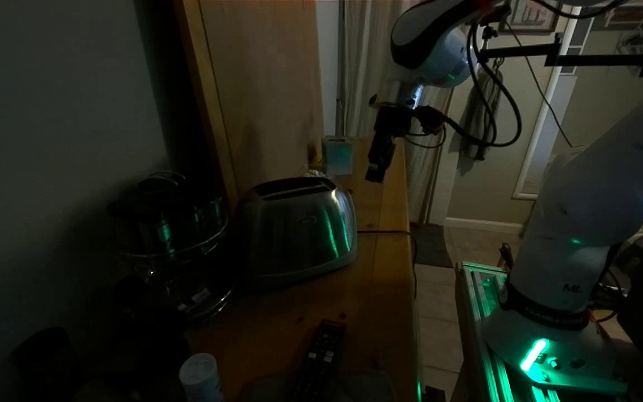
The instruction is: Press a button on the toaster
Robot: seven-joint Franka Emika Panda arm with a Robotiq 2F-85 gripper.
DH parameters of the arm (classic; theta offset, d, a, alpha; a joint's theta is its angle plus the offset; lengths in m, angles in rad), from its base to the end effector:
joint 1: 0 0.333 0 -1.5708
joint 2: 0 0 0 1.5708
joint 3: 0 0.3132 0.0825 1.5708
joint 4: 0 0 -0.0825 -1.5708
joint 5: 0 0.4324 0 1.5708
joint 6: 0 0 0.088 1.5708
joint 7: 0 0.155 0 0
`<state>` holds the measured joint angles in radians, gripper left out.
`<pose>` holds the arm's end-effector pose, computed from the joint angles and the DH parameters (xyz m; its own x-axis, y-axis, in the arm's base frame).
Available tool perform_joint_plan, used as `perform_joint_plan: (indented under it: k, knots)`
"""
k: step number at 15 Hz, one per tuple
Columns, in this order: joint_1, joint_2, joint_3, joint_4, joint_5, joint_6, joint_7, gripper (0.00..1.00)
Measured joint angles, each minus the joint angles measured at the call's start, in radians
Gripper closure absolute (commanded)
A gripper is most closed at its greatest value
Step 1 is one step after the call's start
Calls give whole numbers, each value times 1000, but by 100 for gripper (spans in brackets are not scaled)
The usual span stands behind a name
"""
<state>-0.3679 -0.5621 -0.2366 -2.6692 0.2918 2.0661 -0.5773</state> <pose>0.3519 -0.1929 0.3353 0.9796 -0.1571 0.1250 -0.1043 -0.9302 -0.3519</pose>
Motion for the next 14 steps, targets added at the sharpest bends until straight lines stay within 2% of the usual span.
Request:
perform_joint_plan:
  k: [4,9,14]
  knots:
    - [38,-108,39,4,-171,0,119,0]
    - [117,-201,68,8,-314,0,152,0]
    - [141,-206,45,5,-320,0,158,0]
